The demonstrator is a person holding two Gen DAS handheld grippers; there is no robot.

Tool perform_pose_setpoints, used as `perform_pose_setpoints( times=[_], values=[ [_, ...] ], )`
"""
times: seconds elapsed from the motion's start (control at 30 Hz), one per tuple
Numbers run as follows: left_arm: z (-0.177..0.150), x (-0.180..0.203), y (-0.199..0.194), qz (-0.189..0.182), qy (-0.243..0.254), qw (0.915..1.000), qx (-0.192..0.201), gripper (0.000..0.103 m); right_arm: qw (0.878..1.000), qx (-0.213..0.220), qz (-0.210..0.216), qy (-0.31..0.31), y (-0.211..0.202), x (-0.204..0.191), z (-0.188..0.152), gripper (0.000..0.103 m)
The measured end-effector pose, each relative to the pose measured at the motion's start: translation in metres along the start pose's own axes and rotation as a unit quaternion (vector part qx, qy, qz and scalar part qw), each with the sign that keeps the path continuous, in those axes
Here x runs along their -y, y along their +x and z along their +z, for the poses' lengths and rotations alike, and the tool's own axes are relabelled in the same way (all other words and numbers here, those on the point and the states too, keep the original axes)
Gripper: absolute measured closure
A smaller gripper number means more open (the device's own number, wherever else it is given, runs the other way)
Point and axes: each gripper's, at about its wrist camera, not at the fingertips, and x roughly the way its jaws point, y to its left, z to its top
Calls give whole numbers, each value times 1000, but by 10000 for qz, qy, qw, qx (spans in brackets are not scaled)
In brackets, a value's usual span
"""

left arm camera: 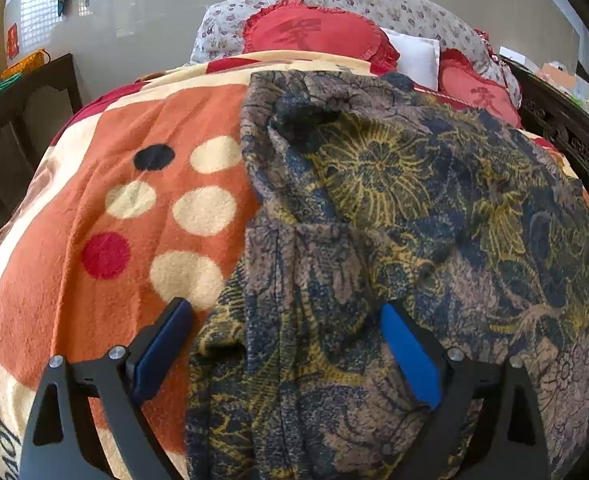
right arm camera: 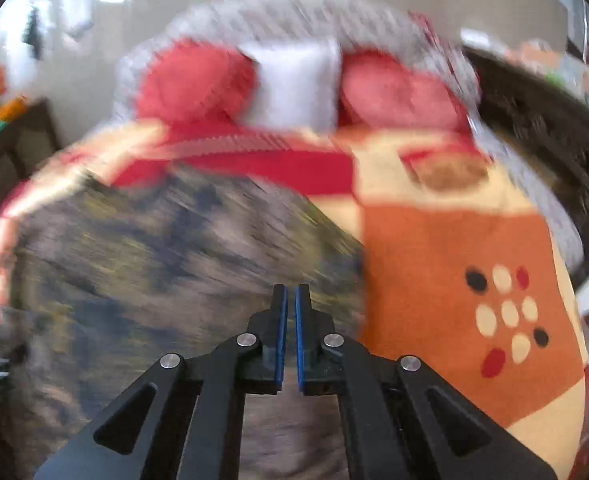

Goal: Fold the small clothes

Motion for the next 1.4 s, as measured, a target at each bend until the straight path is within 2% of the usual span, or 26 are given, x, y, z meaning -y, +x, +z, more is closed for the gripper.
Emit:
perform_pose_setpoints(
  times=[0.1, 0.17, 0.23, 0.27, 0.3, 0.37, 0.43, 0.5, 0.57, 0.63, 0.67, 0.7, 0.73, 0.77, 0.87, 0.93, 0.97, 1.03, 1.1, 1.13, 1.3, 1.33, 1.4],
  values=[
    [0, 2, 0, 71, 28, 10000, -18, 5, 9961, -78, 737, -489, 3, -67, 0, 91],
    [0, 3, 0, 106, 52, 9999, -36, 5, 9911, -257, 1006, -837, 22, -101, -8, 91],
    [0, 3, 1, 108, 42, 9999, -57, 5, 9884, -843, 581, -1122, 64, -125, -26, 91],
    [0, 3, 1, 108, 38, 9999, -60, 5, 9879, -1149, 517, -904, 85, -122, -35, 91],
    [1, 3, 2, 108, 34, 9999, -61, 5, 9919, -897, 669, -609, 84, -115, -36, 92],
    [1, 3, 2, 107, 34, 9999, -63, 5, 9917, -956, 803, -311, 78, -109, -35, 92],
    [1, 3, 2, 92, 22, 9999, -62, 5, 9929, -939, 668, -311, 64, -106, -34, 91],
    [1, 4, 3, 106, 30, 9999, -63, 4, 9960, -689, 390, -404, 38, -95, -38, 90],
    [1, 3, 3, 109, 29, 9999, -63, 4, 9977, -470, -91, -476, 13, -73, -53, 82],
    [1, 3, 3, 115, 37, 9999, -70, 3, 9946, -692, -695, -346, 16, -38, -74, 68],
    [1, 4, 4, 129, 46, 9999, -79, 3, 9931, -864, -759, -246, 20, -27, -87, 68],
    [1, 4, 4, 142, 57, 9998, -86, 3, 9979, -592, -270, -58, 18, -10, -100, 69],
    [2, 4, 4, 148, 56, 9998, -89, 3, 9985, -545, -64, -23, 16, -5, -100, 69],
    [2, 4, 5, 147, 57, 9998, -100, 3, 9982, -602, -31, -8, 16, -5, -98, 69],
    [2, -1, -1, -41, 131, 9997, -211, 3, 9935, -1065, -381, -103, 17, -18, -80, 69],
    [1, -12, -15, -70, 148, 9993, -346, 4, 9913, -1180, -545, -231, 4, -27, -76, 69],
    [-4, -27, -31, -232, 40, 9989, -409, 5, 9921, -1114, -516, -259, -10, -34, -75, 69],
    [-16, -49, -57, -646, -9, 9972, -390, 5, 9949, -959, -175, -249, -44, -39, -83, 68],
    [-38, -73, -84, -1046, 156, 9931, -500, 5, 9946, -884, 475, -283, -83, -47, -108, 67],
    [-48, -79, -92, -1152, 231, 9912, -606, 5, 9937, -865, 615, -352, -99, -48, -124, 67],
    [-117, -93, -124, -1798, 312, 9735, -1378, 5, 9908, -922, 696, -705, -138, -65, -191, 67],
    [-133, -91, -134, -1988, 321, 9695, -1397, 5, 9909, -904, 716, -699, -146, -65, -202, 67],
    [-154, -84, -148, -2106, 354, 9662, -1445, 4, 9914, -834, 817, -589, -158, -59, -215, 67]
  ],
)
